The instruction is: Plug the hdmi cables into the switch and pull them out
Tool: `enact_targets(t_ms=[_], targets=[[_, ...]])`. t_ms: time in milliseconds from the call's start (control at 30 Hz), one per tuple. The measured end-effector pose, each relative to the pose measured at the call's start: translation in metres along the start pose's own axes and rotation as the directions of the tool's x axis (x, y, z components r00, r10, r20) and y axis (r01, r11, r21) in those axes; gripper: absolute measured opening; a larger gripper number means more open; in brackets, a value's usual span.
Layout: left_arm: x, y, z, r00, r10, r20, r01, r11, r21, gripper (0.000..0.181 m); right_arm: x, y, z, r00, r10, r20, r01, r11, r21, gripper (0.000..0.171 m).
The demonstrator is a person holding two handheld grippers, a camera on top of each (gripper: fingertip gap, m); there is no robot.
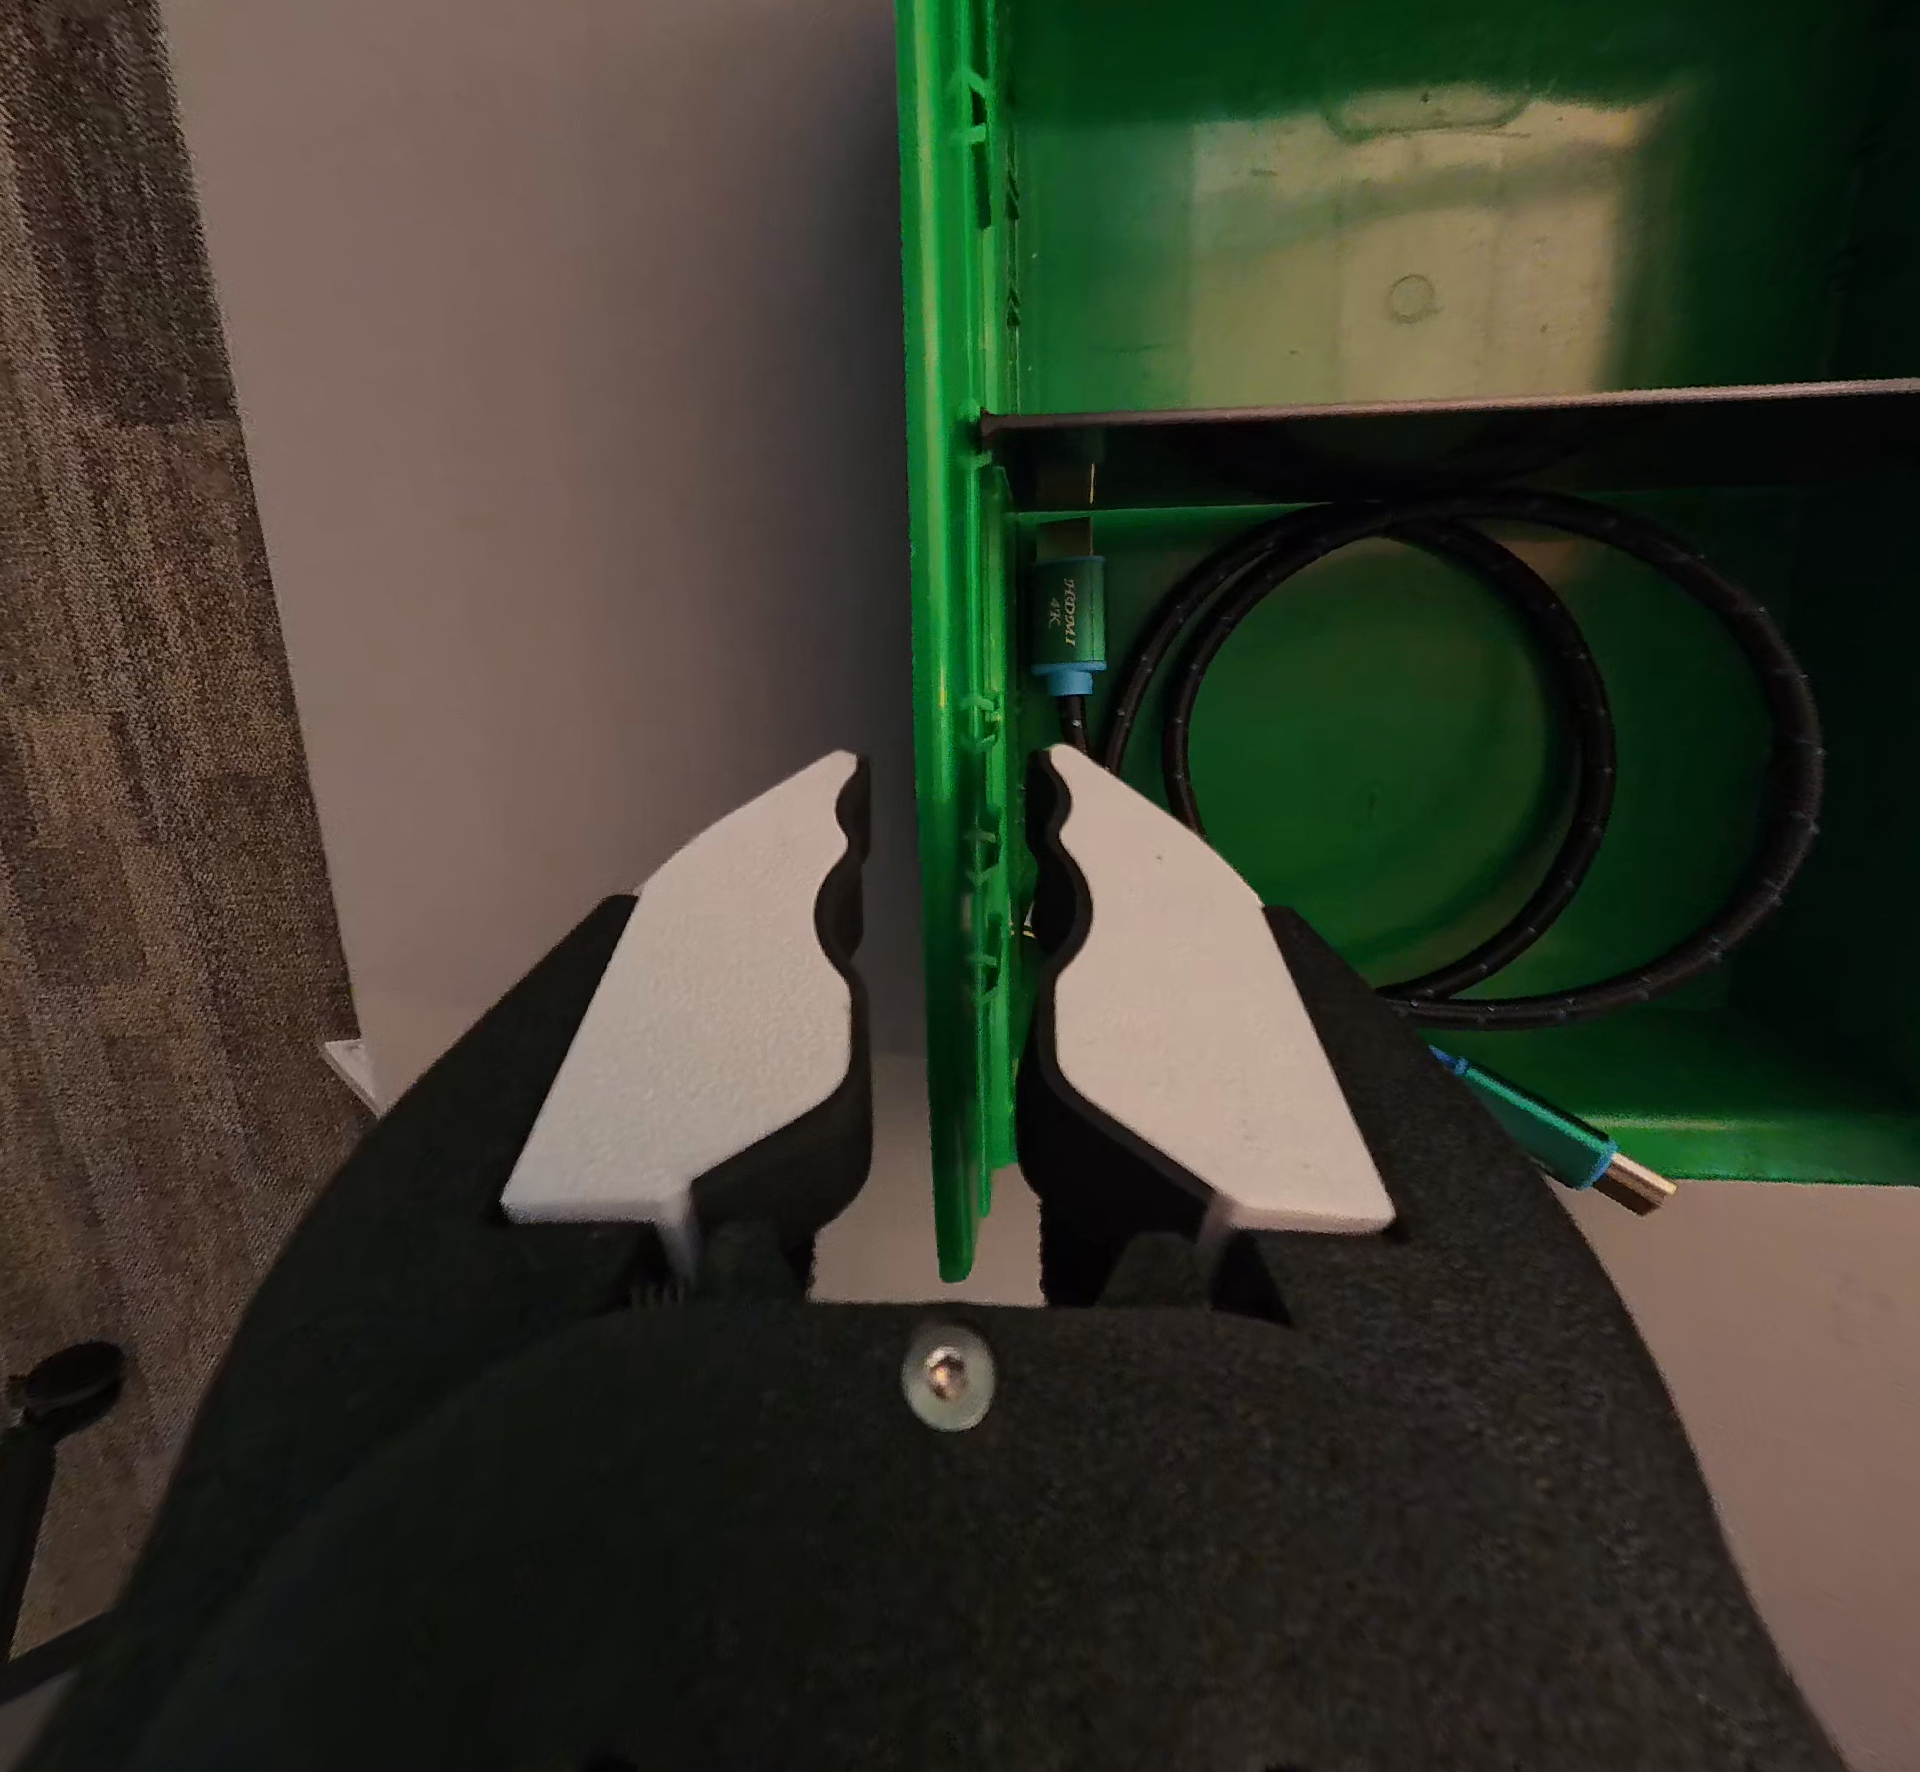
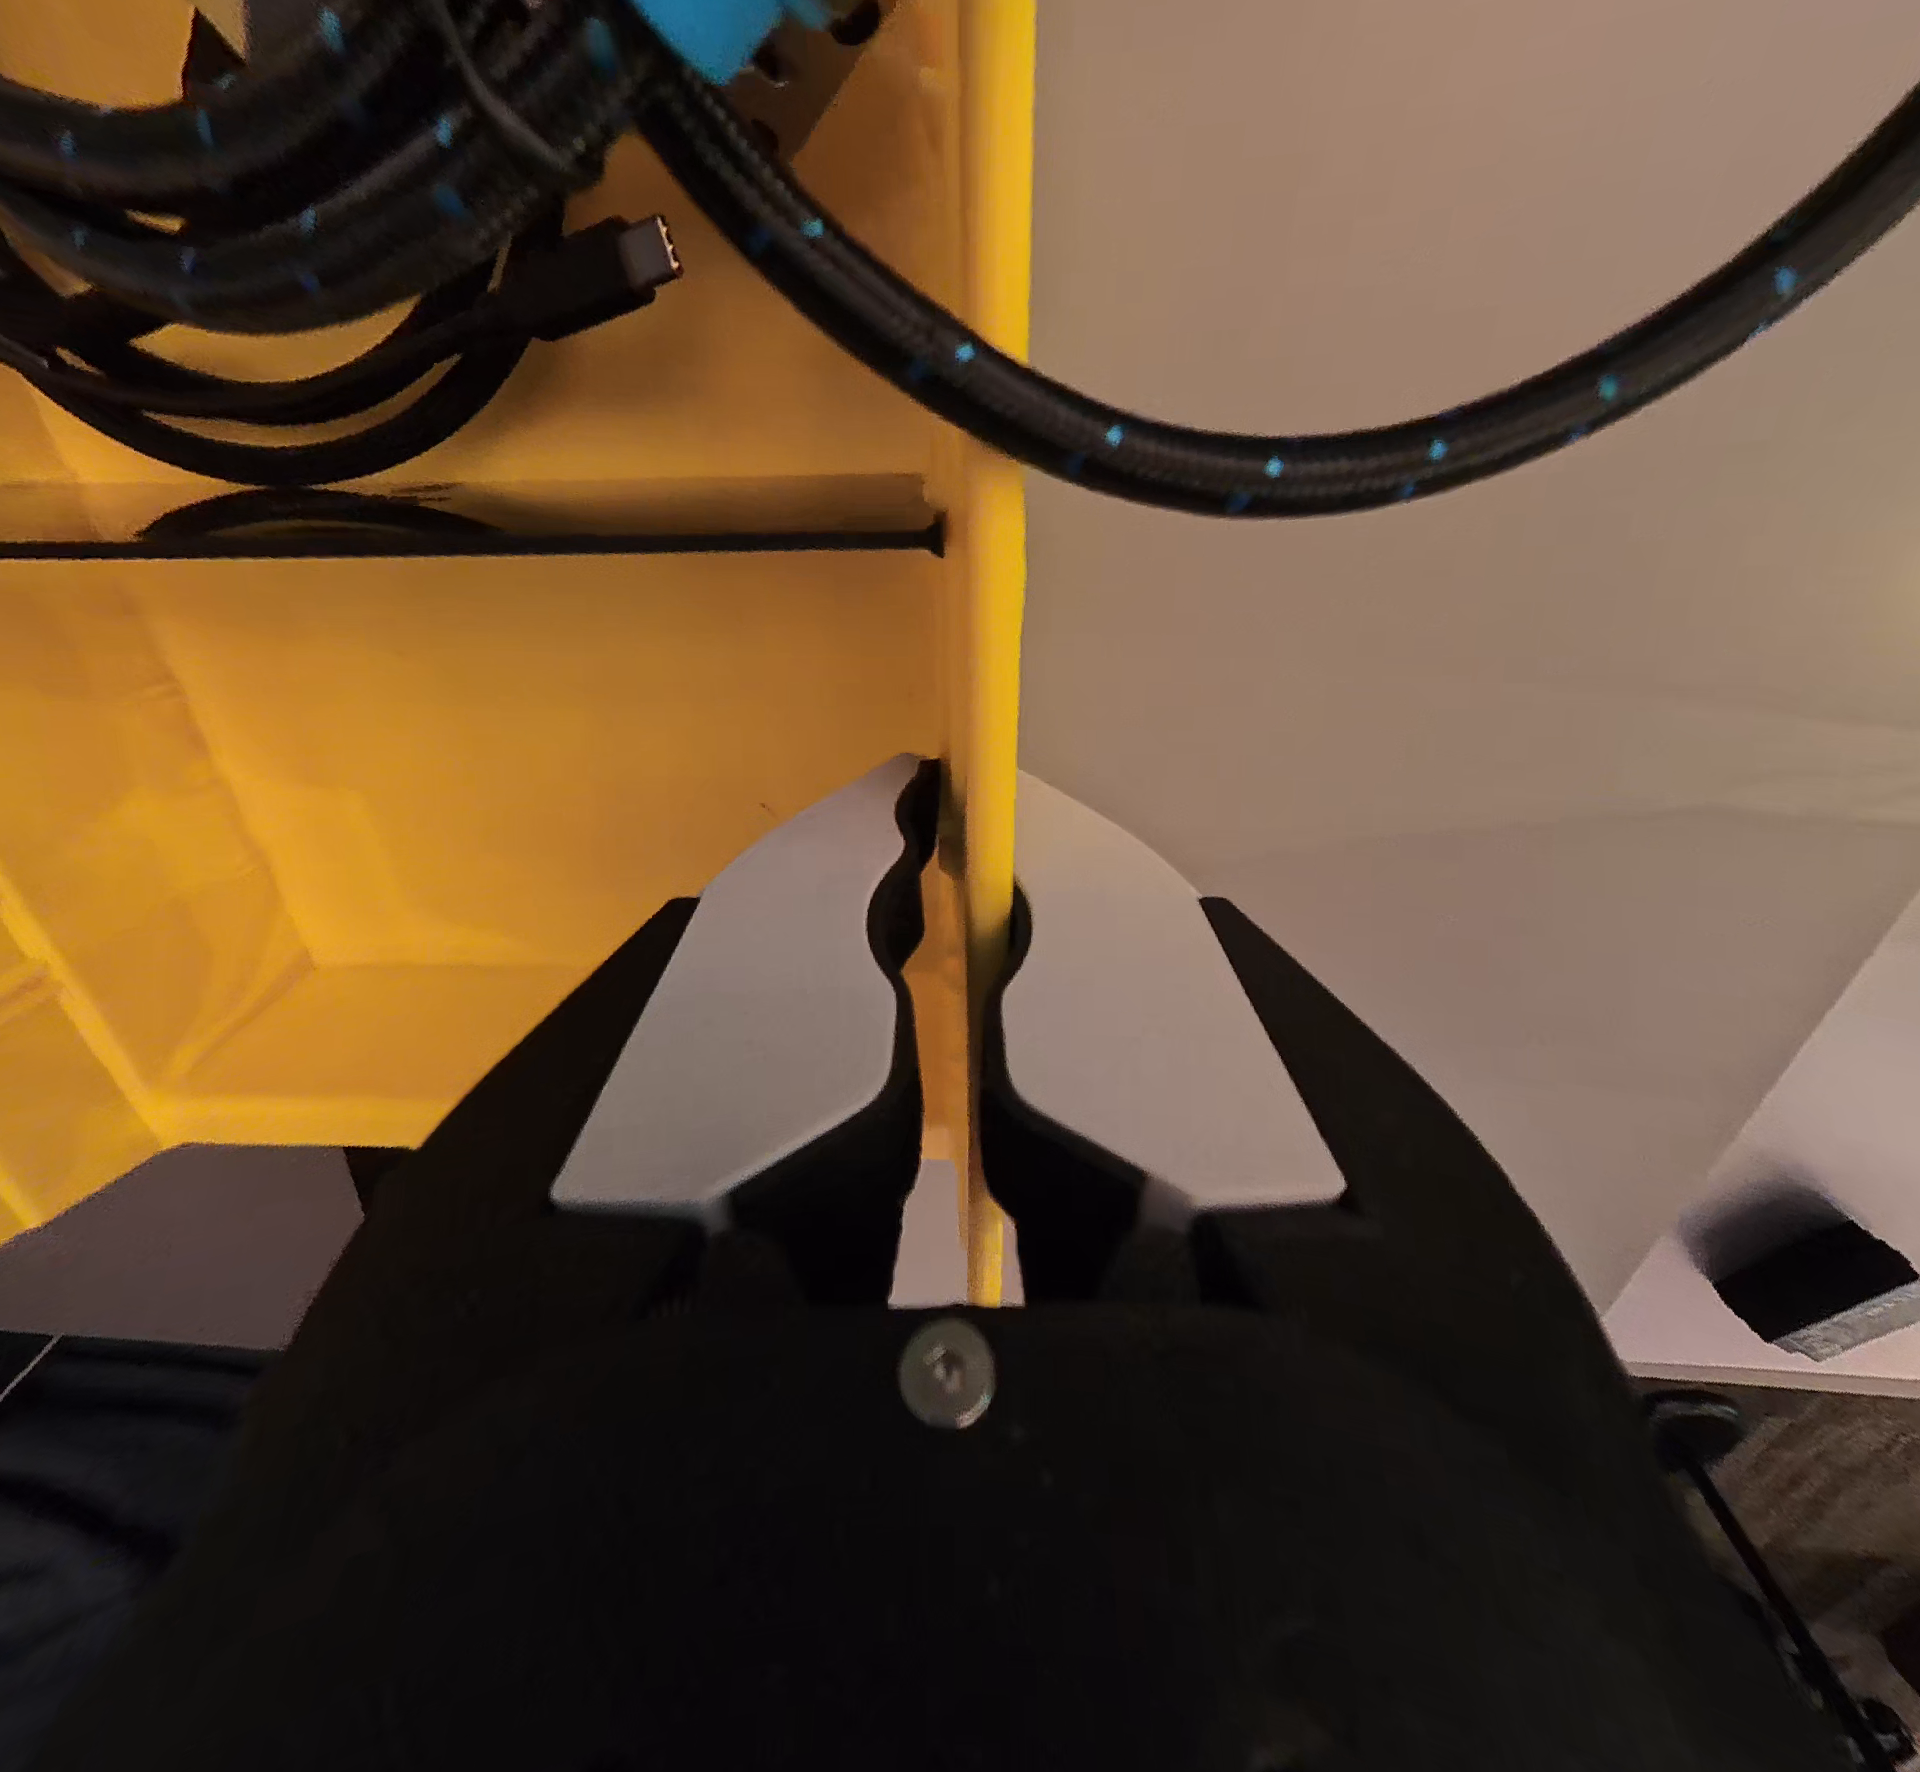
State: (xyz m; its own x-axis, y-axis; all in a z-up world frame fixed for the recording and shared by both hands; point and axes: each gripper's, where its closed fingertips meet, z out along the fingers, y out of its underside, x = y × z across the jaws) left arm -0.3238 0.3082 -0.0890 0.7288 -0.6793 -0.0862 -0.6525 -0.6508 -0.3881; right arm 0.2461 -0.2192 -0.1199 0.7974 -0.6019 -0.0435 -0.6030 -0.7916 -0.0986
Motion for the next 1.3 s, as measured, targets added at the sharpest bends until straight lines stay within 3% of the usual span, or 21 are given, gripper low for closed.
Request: enact_targets(t_ms=[333,567,800,900,967,1033,1133,1300], targets=[[0.006,-0.007,-0.001,1.0,0.026,0.008,-0.026,1.0,0.014,0.025,-0.004,0.001,0.0,0.999,-0.032,0.012,0.032,0.999,-0.002,0.006],[0.006,-0.015,-0.011,0.999,0.031,0.036,-0.033,0.997,0.063,0.025,-0.001,-0.001,-0.014,0.997,-0.05,-0.053,0.053,0.998,0.042,0.013],[0.007,-0.021,-0.026,0.996,0.043,0.081,-0.052,0.993,0.103,0.025,-0.002,-0.005,-0.074,0.981,-0.02,-0.191,0.068,0.967,0.247,0.015],[0.013,-0.034,-0.048,0.991,0.057,0.123,-0.079,0.98,0.184,0.025,-0.029,-0.034,-0.105,0.93,-0.196,-0.309,0.311,0.869,0.384,0.017],[0.029,-0.048,-0.067,0.986,0.092,0.142,-0.127,0.955,0.267,0.025,-0.075,-0.067,-0.107,0.797,-0.455,-0.398,0.602,0.66,0.45,0.024],[0.057,-0.062,-0.084,0.978,0.151,0.14,-0.192,0.919,0.345,0.025,-0.119,-0.087,-0.088,0.625,-0.644,-0.441,0.774,0.439,0.456,0.024],[0.104,-0.078,-0.101,0.948,0.273,0.165,-0.318,0.851,0.418,0.027,-0.136,-0.108,-0.051,0.536,-0.709,-0.458,0.839,0.39,0.378,0.024],[0.176,-0.09,-0.113,0.877,0.439,0.194,-0.475,0.737,0.481,0.028,-0.123,-0.12,-0.018,0.478,-0.716,-0.508,0.878,0.405,0.255,0.03]])
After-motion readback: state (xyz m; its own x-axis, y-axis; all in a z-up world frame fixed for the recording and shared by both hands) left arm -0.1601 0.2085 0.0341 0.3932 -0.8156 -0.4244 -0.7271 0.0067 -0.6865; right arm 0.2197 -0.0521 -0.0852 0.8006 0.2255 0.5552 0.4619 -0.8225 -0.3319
